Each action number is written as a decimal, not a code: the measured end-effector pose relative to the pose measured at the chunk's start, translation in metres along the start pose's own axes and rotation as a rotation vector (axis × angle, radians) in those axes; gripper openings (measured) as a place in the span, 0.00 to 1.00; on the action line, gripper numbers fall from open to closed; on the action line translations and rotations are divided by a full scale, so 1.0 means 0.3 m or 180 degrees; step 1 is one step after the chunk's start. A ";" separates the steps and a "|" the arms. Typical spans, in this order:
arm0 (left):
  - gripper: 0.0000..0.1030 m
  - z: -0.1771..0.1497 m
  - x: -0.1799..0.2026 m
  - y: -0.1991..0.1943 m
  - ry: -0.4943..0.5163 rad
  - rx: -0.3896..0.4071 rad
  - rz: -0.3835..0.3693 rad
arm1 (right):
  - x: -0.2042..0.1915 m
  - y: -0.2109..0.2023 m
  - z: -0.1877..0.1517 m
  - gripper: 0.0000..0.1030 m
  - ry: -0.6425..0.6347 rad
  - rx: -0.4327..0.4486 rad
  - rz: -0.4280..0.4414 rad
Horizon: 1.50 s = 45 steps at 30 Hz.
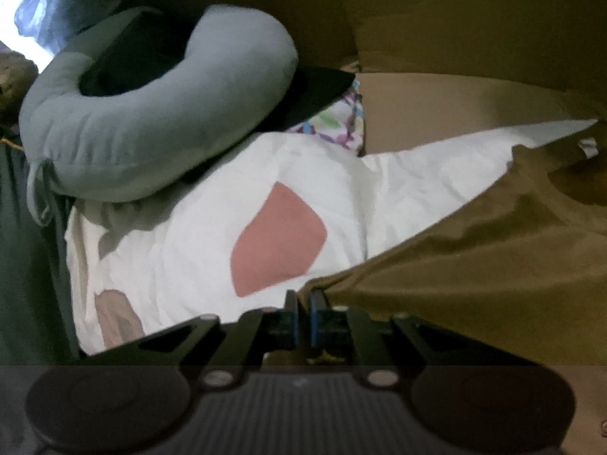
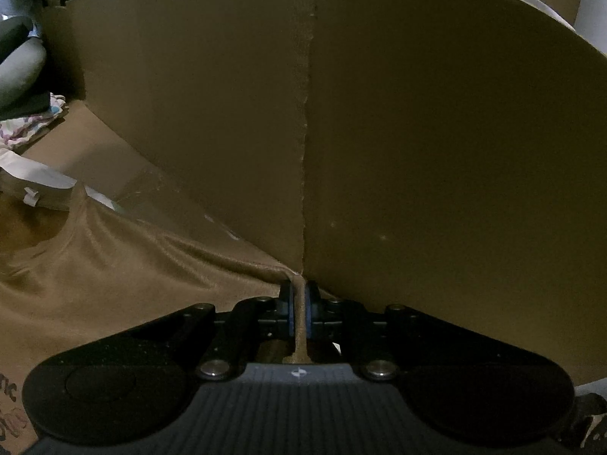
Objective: Fold clothes
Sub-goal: 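Grasp the shirt hem with the right gripper while the left gripper holds the shirt, then open both grippers and release the brown shirt on the bedsheet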
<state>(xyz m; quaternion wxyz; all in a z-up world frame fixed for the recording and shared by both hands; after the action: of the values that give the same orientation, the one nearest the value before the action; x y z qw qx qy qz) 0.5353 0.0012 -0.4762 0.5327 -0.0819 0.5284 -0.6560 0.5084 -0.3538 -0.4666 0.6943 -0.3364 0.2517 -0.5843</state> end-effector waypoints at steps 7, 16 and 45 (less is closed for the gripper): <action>0.06 -0.007 -0.033 -0.003 -0.0053 0.0013 0.0101 | -0.011 -0.009 0.024 0.04 -0.0009 0.0105 0.0017; 0.06 -0.017 -0.081 -0.024 -0.0095 0.0016 0.0107 | -0.025 -0.019 0.038 0.05 -0.0101 0.0170 0.0016; 0.34 -0.139 0.017 -0.290 -0.0414 0.0243 -0.0201 | 0.221 -0.312 -0.256 0.40 0.0343 -0.0104 -0.0328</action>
<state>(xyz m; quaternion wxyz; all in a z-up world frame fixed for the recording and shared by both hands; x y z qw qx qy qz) 0.4519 0.0114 -0.4285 0.5477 -0.1206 0.4644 -0.6854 0.4038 -0.4405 -0.4420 0.6432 -0.3283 0.2805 -0.6323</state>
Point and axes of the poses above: each gripper's, at about its wrist camera, not at the fingertips, and y roughly the way its jaws point, x to its right, z to its top, the point moved 7 cm from there along y, roughly the way its jaws point, and after that the axes turned 6 degrees about z, right-handed, at the moved point
